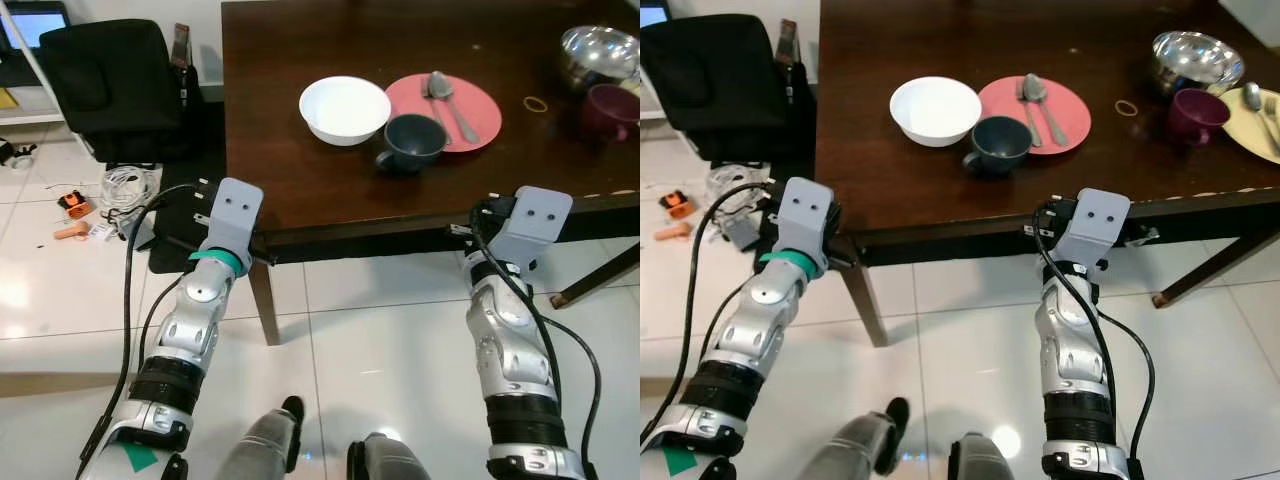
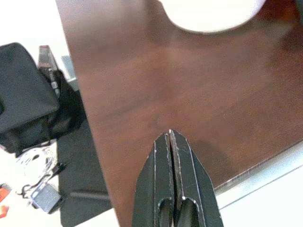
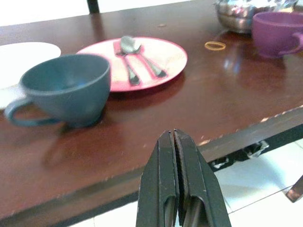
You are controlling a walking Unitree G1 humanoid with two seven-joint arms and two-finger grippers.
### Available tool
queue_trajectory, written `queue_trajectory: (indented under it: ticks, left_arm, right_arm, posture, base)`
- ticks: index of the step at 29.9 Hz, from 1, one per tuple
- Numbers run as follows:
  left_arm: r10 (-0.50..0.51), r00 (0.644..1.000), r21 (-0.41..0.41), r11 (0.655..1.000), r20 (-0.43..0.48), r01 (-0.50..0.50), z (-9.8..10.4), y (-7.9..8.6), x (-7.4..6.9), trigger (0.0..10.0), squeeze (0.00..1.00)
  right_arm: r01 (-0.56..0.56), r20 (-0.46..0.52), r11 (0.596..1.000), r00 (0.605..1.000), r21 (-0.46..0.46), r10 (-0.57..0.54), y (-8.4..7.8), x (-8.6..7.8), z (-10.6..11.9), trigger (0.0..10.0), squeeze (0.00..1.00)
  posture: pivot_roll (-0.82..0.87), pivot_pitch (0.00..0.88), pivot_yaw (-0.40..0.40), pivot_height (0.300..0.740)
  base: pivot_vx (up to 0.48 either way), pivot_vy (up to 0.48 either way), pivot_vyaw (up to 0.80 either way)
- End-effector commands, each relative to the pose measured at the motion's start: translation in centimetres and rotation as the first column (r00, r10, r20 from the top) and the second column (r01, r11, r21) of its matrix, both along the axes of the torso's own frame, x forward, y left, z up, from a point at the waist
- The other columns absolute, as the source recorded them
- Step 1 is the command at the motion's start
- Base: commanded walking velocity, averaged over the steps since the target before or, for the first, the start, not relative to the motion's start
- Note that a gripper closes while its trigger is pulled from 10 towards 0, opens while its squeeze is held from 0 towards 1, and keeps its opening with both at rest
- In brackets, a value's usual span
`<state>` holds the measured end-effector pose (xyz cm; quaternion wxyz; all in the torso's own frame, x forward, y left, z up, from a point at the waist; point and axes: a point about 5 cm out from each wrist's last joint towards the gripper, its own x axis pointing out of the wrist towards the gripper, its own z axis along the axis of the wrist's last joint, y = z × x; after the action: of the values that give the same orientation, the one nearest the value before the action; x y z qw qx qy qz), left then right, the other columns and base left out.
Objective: Setting the table
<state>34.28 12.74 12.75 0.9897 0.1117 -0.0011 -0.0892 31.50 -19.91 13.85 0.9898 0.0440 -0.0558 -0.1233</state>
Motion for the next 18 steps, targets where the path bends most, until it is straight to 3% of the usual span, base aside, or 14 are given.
queue_trajectory:
  ticks: [1,18]
  left_arm:
    - [0.012,1.000,0.015,1.000,-0.028,-0.011,-0.52,0.09,0.09,10.0,0.00]
    - [0.026,0.999,0.013,1.000,-0.031,-0.026,-0.50,0.17,0.25,10.0,0.00]
  right_arm:
    - [0.010,-0.023,1.000,1.000,0.005,-0.009,-0.31,-0.20,-0.57,10.0,0.00]
    - [0.001,-0.028,1.000,1.000,0.006,-0.001,-0.19,-0.27,-0.71,10.0,0.00]
  posture:
    - [0.07,0.090,0.046,0.740]
    - [0.06,0.092,0.047,0.740]
  base:
    - [0.300,-0.315,0.00]
    - [0.291,-0.289,0.00]
